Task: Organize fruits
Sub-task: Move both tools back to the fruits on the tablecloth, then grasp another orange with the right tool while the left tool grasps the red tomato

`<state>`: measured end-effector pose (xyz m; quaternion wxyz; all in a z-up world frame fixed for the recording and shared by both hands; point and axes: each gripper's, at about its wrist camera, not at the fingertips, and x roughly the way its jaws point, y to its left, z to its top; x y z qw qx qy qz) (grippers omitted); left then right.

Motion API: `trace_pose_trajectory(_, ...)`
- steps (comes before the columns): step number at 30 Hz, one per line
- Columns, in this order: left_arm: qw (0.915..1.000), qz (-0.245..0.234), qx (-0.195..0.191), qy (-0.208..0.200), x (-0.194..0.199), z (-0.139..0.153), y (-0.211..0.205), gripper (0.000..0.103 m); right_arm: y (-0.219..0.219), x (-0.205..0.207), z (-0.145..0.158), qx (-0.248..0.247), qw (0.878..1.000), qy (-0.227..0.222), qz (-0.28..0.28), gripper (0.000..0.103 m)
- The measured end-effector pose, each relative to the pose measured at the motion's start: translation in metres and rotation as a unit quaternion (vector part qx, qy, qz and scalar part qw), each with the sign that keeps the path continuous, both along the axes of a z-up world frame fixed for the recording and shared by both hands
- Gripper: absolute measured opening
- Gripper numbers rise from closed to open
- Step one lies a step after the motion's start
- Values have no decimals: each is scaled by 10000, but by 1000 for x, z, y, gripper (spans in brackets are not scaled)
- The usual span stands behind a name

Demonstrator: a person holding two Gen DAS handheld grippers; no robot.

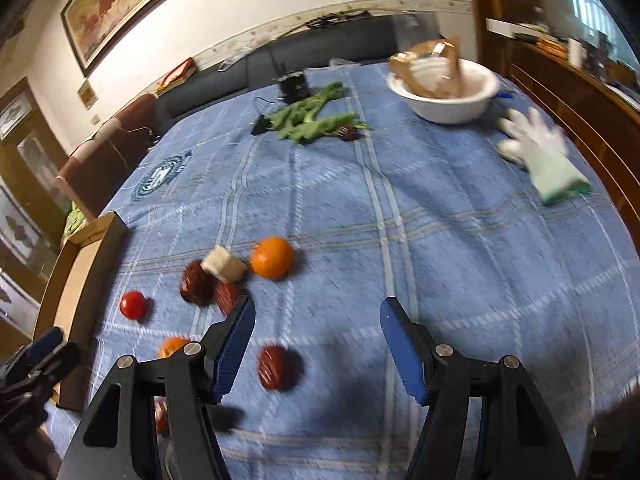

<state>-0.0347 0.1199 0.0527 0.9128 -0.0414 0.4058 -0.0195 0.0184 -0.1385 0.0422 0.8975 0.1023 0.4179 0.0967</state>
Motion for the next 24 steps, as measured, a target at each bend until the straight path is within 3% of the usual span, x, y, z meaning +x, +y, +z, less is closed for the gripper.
trace_pose_trajectory(5, 10000, 2, 16, 95, 28, -12, 0, 78, 10, 25, 1, 331, 9994, -47, -15, 65)
trace_pose_trajectory(11, 9994, -147, 9, 326, 52, -29, -4, 76, 25, 46, -10, 354, 9993, 122, 87, 65)
trace_pose_trajectory(15, 9986, -295, 21, 433, 58, -39, -9, 52, 33, 51, -18, 275, 9993, 202, 155, 65)
trace_pose_trajectory(16, 9987, -304, 84, 402, 58, -39, -12, 40, 34, 53, -20, 250, 9993, 229, 143, 65)
trace_pose_trajectory(17, 9986, -334, 139, 387, 57, -40, -13, 35, 34, 53, -22, 242, 9993, 254, 132, 64)
trace_pose_trajectory(18, 9986, -347, 147, 382, 56, -39, -14, 27, 34, 54, -24, 237, 9992, 296, 115, 54)
trace_pose_trajectory(21, 9985, -392, -3, 390, 55, -38, -13, 27, 35, 55, -27, 209, 9992, 301, 132, 33)
trace_pose_trajectory(24, 9987, -364, -38, 341, 50, -35, -12, 27, 40, 52, -25, 144, 9993, 293, 167, 33)
